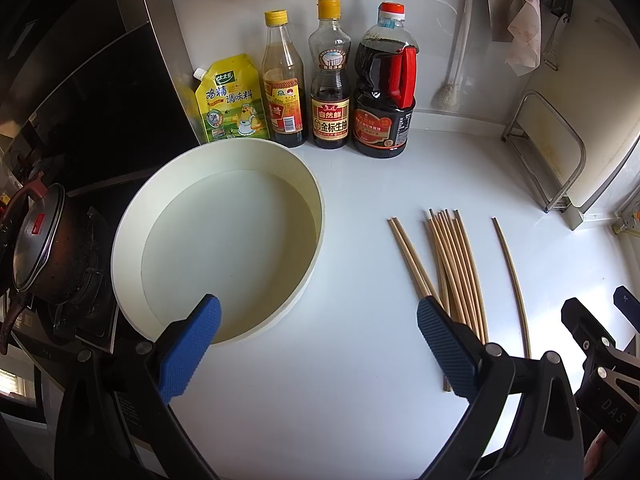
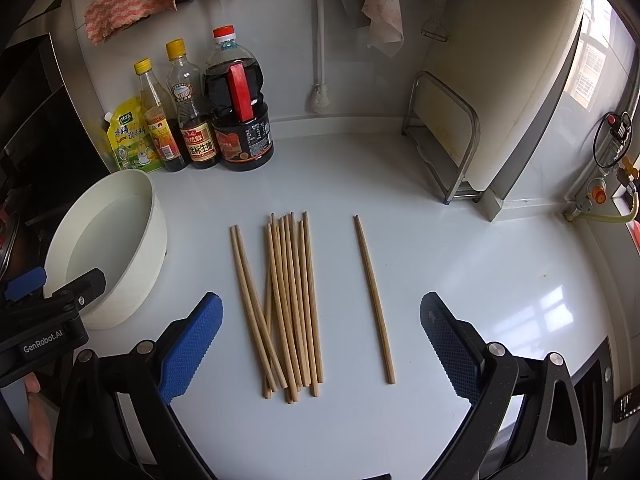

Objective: Organize utensils

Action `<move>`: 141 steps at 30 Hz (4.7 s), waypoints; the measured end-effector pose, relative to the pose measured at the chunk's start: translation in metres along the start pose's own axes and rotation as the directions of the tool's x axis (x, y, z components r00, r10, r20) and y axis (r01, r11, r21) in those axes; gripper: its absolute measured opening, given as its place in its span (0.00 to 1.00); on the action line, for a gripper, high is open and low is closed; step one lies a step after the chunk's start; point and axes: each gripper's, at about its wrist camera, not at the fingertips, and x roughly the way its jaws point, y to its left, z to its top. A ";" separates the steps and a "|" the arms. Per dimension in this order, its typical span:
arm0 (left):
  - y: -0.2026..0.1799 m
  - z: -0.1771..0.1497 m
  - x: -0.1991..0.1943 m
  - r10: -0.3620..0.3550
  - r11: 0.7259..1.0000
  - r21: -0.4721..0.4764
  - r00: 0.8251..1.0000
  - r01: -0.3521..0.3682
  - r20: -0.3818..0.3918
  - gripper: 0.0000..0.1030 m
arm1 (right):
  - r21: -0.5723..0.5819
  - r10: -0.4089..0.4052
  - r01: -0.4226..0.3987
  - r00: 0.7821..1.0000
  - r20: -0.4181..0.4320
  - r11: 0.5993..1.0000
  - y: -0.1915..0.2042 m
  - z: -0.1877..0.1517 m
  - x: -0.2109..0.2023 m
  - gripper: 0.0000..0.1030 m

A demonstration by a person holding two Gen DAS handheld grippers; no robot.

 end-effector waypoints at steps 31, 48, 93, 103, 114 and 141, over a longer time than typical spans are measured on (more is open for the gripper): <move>0.002 0.000 0.001 -0.005 1.000 -0.004 1.000 0.005 -0.004 0.94 | 0.003 0.001 -0.001 1.000 -0.003 1.000 -0.001 0.002 0.003 0.92; -0.050 -0.021 0.065 -0.092 0.996 -0.022 0.993 0.090 -0.074 0.94 | -0.013 -0.005 0.003 0.996 -0.091 1.000 -0.077 -0.031 0.068 0.92; -0.072 -0.013 0.142 -0.004 0.996 -0.093 0.987 -0.011 -0.161 0.77 | -0.129 0.002 -0.016 0.994 -0.108 0.992 -0.089 -0.035 0.168 0.77; -0.084 -0.008 0.134 -0.058 0.998 -0.036 0.987 0.053 -0.147 0.19 | -0.220 0.069 -0.098 0.988 -0.138 0.970 -0.065 -0.031 0.163 0.07; -0.079 -0.002 0.124 -0.135 0.991 -0.014 0.975 0.135 -0.176 0.08 | -0.136 0.109 -0.131 0.981 -0.160 0.982 -0.070 -0.024 0.150 0.06; 0.113 0.077 0.044 -0.072 0.994 -0.081 0.997 0.072 0.008 0.08 | -0.185 0.392 -0.396 0.918 -0.062 0.899 0.153 0.074 0.083 0.06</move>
